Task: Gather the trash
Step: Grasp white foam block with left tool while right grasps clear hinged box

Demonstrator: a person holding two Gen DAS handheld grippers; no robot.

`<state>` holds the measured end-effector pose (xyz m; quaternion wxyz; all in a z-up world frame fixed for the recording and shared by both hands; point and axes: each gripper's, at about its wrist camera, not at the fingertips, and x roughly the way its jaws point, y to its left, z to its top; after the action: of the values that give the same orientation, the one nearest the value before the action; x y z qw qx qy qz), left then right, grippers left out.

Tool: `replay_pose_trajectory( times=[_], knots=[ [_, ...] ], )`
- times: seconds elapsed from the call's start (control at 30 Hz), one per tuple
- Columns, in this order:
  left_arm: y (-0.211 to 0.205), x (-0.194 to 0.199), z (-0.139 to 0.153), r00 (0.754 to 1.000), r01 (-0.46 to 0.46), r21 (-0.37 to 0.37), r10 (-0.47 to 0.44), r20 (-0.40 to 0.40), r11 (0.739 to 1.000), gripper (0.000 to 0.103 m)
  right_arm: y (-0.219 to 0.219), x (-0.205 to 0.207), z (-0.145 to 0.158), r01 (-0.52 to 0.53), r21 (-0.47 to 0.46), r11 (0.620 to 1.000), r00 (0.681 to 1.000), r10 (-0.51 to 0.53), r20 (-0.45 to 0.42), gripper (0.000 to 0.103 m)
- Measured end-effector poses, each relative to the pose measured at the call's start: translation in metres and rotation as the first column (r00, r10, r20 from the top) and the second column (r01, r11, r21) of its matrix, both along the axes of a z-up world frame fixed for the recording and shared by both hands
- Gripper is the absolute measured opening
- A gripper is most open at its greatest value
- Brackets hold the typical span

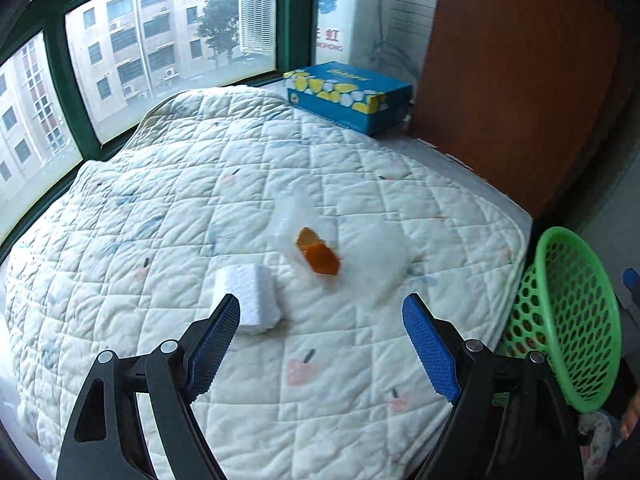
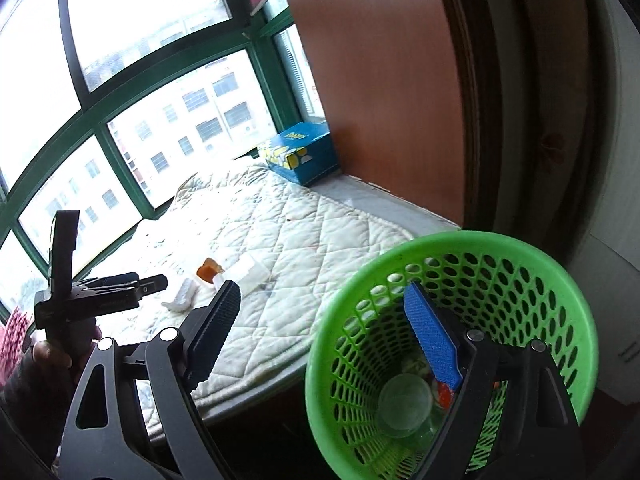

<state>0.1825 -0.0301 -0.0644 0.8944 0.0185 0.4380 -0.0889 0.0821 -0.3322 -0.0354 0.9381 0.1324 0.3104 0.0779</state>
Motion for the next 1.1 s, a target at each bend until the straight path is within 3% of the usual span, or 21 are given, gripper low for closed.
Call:
replay_pose_trajectory(
  times=[0.23, 0.8, 0.87, 1.0, 1.1],
  knots=[
    [0.037, 0.028, -0.027, 0.997, -0.055, 0.004, 0.055, -0.06, 0.998, 0.08, 0.037, 0.026, -0.004, -0.07, -0.004, 0.998, 0.997, 0.07, -0.025, 0.083],
    [0.046, 0.068, -0.072, 0.99, -0.038, -0.006, 0.037, -0.14, 0.999, 0.08, 0.092, 0.081, -0.03, -0.176, -0.01, 0.984, 0.979, 0.174, -0.103, 0.083],
    [0.048, 0.07, -0.074, 0.989, -0.036, -0.011, 0.034, -0.141, 0.999, 0.077, 0.095, 0.085, -0.034, -0.184, -0.008, 0.983, 0.977, 0.182, -0.113, 0.083],
    [0.053, 0.074, -0.082, 0.985, -0.041, -0.035, 0.035, -0.168, 0.999, 0.059, 0.103, 0.095, -0.041, -0.194, -0.002, 0.981, 0.973, 0.192, -0.129, 0.083],
    [0.057, 0.072, -0.082, 0.985, -0.049, -0.047, 0.041, -0.166, 0.998, 0.059, 0.108, 0.101, -0.046, -0.203, 0.001, 0.979, 0.97, 0.201, -0.14, 0.083]
  ],
)
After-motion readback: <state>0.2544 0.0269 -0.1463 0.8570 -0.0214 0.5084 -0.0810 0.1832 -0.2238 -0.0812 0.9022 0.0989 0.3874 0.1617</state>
